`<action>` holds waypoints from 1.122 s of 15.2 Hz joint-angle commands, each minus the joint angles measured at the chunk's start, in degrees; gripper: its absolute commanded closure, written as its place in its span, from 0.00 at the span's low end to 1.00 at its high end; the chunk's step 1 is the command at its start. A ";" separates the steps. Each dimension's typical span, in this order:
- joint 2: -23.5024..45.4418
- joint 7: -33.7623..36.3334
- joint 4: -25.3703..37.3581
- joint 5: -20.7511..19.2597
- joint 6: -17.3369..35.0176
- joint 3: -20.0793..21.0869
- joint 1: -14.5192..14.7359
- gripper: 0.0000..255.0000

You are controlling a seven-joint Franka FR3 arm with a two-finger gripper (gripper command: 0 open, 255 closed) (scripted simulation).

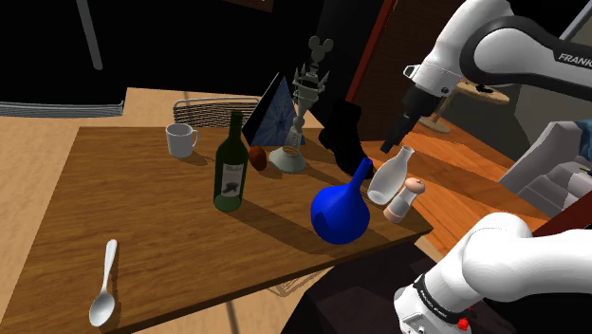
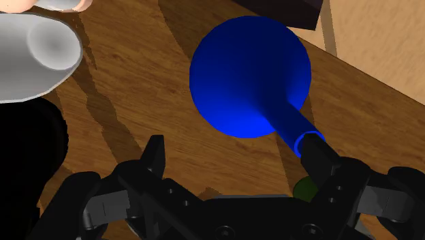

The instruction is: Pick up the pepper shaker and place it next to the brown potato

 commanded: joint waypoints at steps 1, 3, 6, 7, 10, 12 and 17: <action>0.00 0.00 0.00 0.00 0.00 0.00 0.00 0.00; -1.25 -3.68 -2.18 -1.22 0.40 -2.98 -0.70 0.00; -2.36 -9.30 -4.85 -3.35 1.08 -7.60 -1.94 0.00; -2.52 -11.19 -5.57 -4.12 1.35 -9.19 -2.39 0.00; -2.28 -16.93 -7.23 -6.57 2.29 -14.08 -3.74 0.00; -1.51 -20.81 -7.90 -8.25 3.07 -17.44 -4.57 0.00; 2.53 -30.65 -8.02 -12.13 5.56 -26.22 -5.94 0.00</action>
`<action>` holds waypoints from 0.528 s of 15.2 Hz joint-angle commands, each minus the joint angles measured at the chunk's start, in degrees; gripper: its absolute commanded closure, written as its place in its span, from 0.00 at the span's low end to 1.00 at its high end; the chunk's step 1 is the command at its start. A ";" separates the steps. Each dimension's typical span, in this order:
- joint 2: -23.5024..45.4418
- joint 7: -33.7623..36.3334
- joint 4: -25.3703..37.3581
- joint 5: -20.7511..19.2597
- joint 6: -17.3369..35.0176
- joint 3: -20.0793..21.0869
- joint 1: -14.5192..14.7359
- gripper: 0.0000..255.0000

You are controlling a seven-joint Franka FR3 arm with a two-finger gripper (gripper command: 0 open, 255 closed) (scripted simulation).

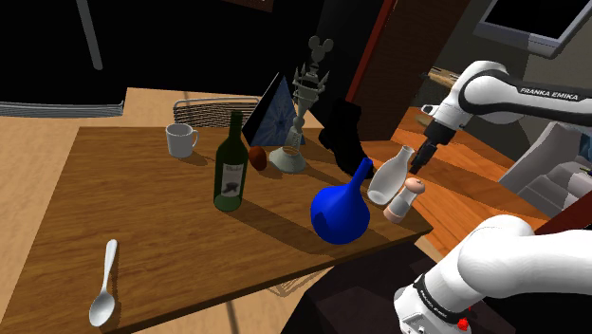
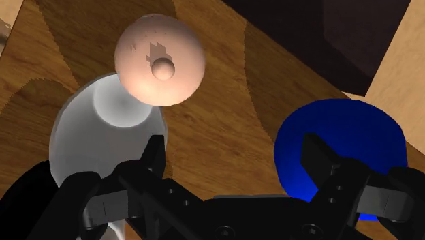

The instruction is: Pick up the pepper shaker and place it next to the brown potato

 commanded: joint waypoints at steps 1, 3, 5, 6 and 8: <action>2.44 -3.94 0.52 -1.17 1.27 -3.45 -0.05 0.00; 5.13 -8.03 1.26 -2.24 2.54 -7.13 -0.04 0.00; 6.49 -9.77 0.96 -2.71 3.90 -8.87 0.06 0.00; 6.60 -9.76 0.25 -2.81 4.70 -9.02 0.03 0.00; 6.86 -9.76 -1.13 -3.01 6.33 -9.34 0.01 0.00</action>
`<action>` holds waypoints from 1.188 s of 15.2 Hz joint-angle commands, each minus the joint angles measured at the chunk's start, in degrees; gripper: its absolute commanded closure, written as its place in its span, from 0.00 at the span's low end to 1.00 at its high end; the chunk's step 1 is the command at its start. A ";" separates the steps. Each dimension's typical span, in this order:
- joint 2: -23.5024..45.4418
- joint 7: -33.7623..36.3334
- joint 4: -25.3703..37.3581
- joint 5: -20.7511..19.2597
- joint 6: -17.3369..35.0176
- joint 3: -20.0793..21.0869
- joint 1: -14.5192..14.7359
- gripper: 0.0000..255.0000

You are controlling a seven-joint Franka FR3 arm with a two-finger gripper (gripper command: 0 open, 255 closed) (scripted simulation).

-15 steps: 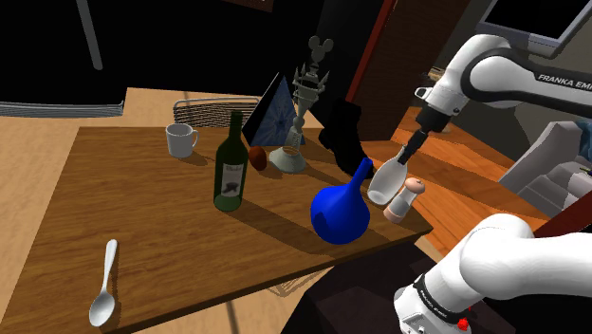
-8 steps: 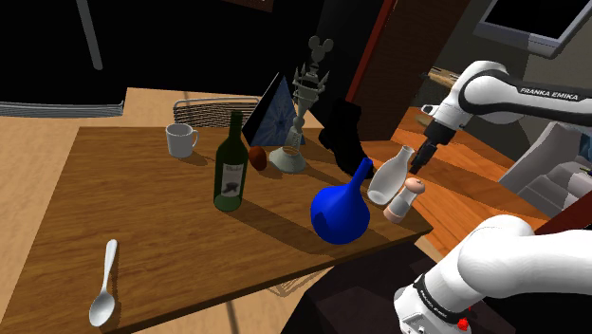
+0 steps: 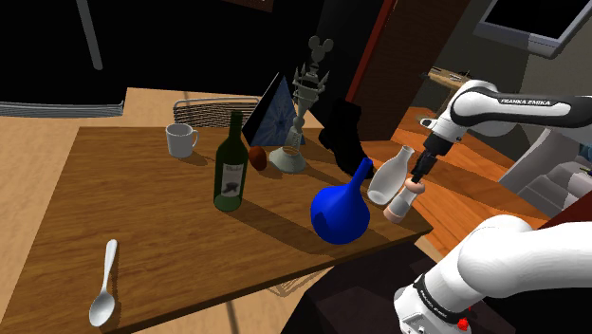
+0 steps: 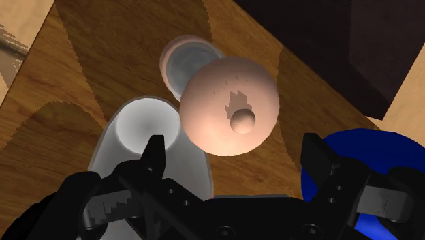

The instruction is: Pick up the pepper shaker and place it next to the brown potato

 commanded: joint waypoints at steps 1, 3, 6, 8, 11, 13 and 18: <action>0.46 -0.11 -1.30 -0.17 1.73 -0.43 0.06 0.00; 0.84 -0.13 -2.63 -0.36 3.40 -0.78 0.07 0.00; 0.96 -0.14 -3.01 -0.41 3.89 -0.89 0.08 0.00; 0.96 -0.14 -3.01 -0.41 3.89 -0.89 0.08 0.00; 0.96 -0.14 -3.01 -0.41 3.89 -0.89 0.08 0.00; 0.96 -0.14 -3.01 -0.41 3.90 -0.89 0.08 1.00; 0.95 -0.14 -3.02 -0.41 3.89 -0.89 0.08 1.00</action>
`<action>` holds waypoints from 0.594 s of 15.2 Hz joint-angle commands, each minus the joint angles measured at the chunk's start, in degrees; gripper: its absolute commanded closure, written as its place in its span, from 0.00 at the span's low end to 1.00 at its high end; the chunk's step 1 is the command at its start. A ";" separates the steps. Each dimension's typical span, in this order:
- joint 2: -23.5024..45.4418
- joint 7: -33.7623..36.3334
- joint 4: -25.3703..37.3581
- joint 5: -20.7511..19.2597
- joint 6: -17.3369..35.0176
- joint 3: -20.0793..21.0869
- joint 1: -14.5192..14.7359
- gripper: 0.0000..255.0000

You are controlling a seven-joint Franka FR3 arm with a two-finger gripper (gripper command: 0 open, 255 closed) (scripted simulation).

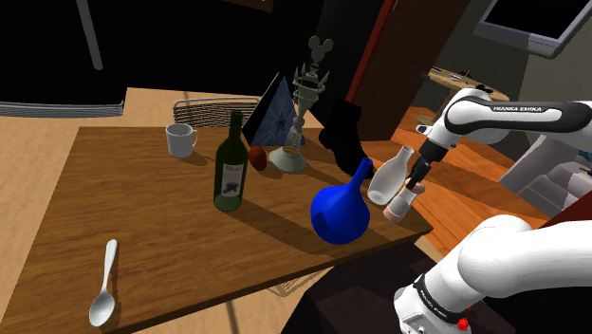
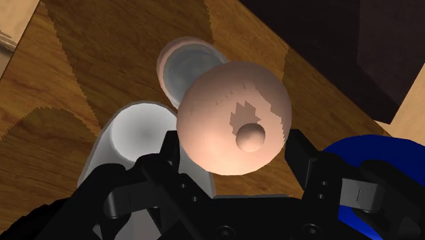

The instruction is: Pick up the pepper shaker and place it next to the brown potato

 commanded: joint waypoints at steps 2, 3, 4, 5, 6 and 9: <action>0.03 0.00 -0.02 -0.02 0.00 -0.02 0.00 1.00; 0.04 -0.01 -0.02 -0.02 0.01 -0.02 0.00 1.00; -0.36 0.15 0.49 0.07 -0.89 0.31 -0.06 1.00; -0.72 0.29 1.02 0.18 -1.77 0.63 -0.09 1.00; -1.08 0.44 1.56 0.28 -2.65 0.94 -0.12 1.00; -2.01 0.85 3.23 0.64 -5.23 1.83 -0.16 1.00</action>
